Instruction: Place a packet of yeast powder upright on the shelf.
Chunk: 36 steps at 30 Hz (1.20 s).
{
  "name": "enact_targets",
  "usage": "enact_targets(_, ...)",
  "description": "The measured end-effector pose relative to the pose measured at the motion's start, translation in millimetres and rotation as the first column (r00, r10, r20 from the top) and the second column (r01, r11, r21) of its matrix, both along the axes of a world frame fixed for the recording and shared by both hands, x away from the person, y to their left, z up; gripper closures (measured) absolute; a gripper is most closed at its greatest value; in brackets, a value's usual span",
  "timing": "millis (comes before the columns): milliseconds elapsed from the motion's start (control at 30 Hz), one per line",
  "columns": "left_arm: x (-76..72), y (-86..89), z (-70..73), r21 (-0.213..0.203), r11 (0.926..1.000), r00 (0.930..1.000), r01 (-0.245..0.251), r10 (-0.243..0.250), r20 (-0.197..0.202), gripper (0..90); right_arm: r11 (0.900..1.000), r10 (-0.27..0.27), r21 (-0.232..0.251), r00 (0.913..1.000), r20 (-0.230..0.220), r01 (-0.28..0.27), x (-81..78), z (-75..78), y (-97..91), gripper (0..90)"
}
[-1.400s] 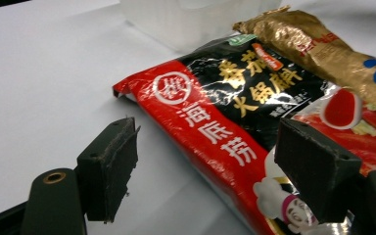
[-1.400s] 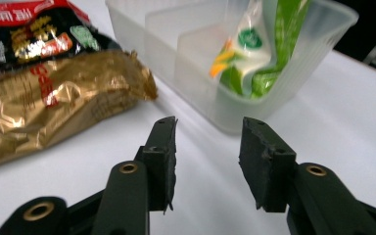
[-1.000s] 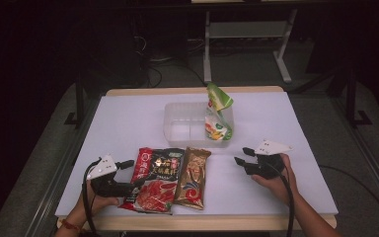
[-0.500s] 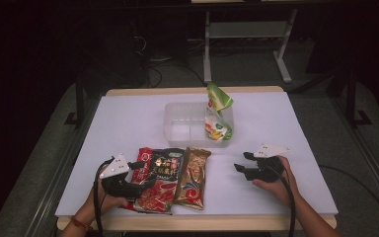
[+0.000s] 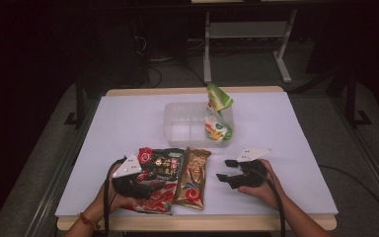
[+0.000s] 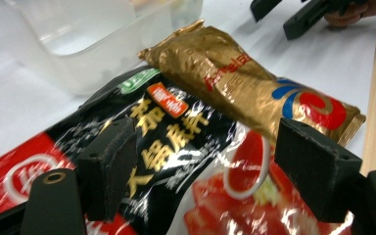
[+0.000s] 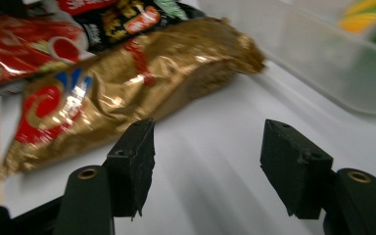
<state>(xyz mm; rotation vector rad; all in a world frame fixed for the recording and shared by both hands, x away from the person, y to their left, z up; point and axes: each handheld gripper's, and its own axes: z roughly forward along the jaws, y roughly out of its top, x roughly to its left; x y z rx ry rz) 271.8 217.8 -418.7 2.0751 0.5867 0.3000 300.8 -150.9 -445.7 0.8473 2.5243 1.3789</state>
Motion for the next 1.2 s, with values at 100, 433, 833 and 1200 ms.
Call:
enact_targets(100, -0.7, -6.1, 5.1, -0.003, 0.9999, 0.9999, 0.014, -0.014, 0.007, 23.5, 0.9991, 0.038, 0.023, 0.9989, -0.027, -0.037, 0.2, 2.2, 15.0, 35.4)
enact_targets(433, -0.1, -7.1, 4.0, 0.023, 0.9997, 0.9999, 0.008, -0.008, 0.01, 23.4, 0.9957, 0.083, 0.058, 0.9738, -0.212, -0.072, 20.7, 0.2, 45.1, 28.3)
enact_targets(833, 5.3, -12.3, 2.9, 0.061, 0.9979, 0.9998, 0.02, -0.02, -0.003, 23.5, 0.999, 0.023, 0.044, 0.9644, -0.263, -0.011, 33.3, -10.4, 58.1, 46.4)
enact_targets(1200, 14.9, -26.2, 1.8, 0.064, 0.9972, 0.999, 0.038, -0.036, -0.026, 23.5, 0.9992, 0.023, 0.037, 0.9816, -0.19, -0.016, 26.2, -12.9, 53.4, 89.9)
